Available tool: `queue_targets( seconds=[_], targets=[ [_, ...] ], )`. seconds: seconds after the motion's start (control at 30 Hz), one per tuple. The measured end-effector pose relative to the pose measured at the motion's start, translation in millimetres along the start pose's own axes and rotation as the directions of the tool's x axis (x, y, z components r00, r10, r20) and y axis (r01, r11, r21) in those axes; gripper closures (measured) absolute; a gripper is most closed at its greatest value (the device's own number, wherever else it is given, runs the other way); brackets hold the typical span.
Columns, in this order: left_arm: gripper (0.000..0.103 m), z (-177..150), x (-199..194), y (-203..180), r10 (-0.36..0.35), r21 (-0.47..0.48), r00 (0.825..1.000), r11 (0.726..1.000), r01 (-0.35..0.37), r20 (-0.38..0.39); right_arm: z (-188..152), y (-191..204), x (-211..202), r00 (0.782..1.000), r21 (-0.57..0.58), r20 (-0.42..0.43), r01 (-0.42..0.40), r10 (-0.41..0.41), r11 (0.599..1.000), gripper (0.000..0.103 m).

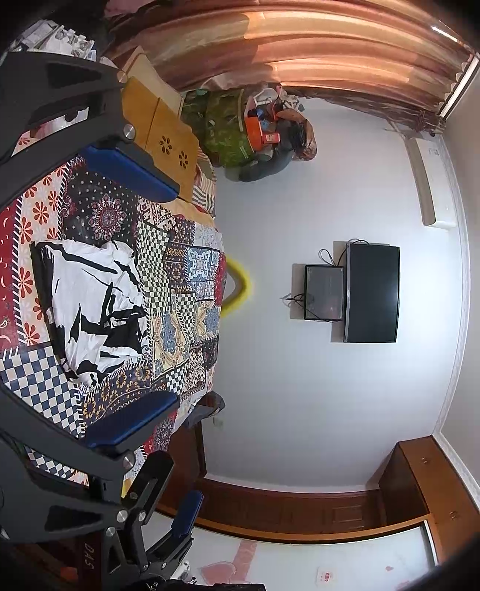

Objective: Fold small clothes

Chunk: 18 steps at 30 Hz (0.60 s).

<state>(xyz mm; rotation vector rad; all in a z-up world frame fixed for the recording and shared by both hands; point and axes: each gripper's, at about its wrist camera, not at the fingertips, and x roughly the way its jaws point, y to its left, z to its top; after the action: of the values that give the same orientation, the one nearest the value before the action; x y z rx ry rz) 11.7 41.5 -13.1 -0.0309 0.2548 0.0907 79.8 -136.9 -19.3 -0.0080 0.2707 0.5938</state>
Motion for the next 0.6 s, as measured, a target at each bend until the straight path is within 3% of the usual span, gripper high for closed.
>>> queue_targets(
  seconds=[0.6],
  targets=[
    [0.000, -1.9, 4.1, -0.3, -0.021, -0.004, 1.000, 1.000, 0.021, -0.008, 1.9, 2.1, -0.7, 1.000, 0.008, -0.001, 0.011, -0.011, 1.000, 0.000]
  ],
)
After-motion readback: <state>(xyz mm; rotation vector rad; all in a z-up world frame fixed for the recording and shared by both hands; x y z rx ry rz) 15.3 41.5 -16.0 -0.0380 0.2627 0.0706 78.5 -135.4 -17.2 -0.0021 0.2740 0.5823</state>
